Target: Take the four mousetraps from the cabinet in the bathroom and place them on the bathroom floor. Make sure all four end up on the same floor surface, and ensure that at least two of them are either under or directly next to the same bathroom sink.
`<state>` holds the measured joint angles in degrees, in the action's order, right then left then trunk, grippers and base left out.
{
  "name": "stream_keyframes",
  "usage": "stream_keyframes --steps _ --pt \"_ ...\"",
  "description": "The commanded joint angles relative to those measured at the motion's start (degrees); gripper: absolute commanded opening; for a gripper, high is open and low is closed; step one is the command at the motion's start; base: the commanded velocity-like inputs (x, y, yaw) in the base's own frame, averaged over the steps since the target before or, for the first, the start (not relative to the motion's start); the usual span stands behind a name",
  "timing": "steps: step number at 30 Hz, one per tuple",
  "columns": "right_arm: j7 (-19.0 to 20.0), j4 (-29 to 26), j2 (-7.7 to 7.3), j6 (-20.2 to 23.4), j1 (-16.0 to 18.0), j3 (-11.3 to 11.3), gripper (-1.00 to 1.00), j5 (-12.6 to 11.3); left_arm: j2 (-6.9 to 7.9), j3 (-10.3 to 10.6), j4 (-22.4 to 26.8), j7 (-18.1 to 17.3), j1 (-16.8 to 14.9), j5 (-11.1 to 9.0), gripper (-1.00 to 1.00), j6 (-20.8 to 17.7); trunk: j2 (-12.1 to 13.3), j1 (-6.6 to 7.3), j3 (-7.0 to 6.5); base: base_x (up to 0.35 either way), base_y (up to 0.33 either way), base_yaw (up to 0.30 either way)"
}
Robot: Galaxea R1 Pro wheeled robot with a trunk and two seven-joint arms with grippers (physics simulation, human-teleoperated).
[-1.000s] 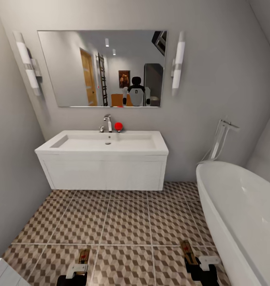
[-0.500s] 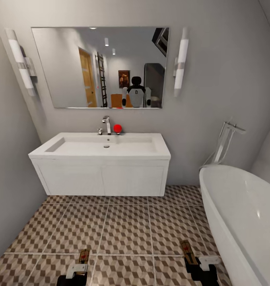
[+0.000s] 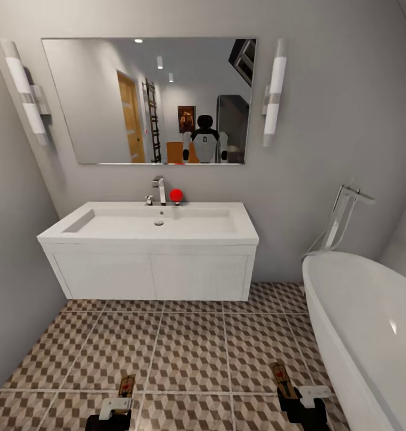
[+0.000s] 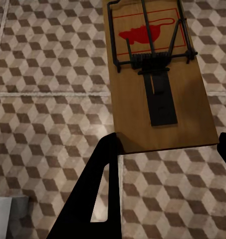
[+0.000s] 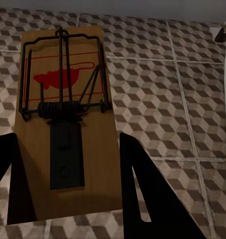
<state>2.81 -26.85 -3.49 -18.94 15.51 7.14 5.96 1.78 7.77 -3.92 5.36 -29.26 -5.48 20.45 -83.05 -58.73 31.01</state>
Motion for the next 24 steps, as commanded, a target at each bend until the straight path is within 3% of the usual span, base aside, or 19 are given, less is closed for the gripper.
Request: stream_keyframes --steps 1,24 --pt "0.18 0.04 0.01 -0.21 0.04 0.44 -1.0 0.45 -0.02 0.49 -0.22 0.09 -0.09 -0.5 -1.0 0.38 -0.03 0.0 0.05 0.003 0.0 0.0" --pt "0.18 0.04 0.21 -0.15 0.04 0.46 -1.0 0.45 -0.29 0.49 -0.3 -0.11 -0.09 -0.48 -1.0 0.38 -0.03 0.0 0.05 0.0 0.0 0.0"
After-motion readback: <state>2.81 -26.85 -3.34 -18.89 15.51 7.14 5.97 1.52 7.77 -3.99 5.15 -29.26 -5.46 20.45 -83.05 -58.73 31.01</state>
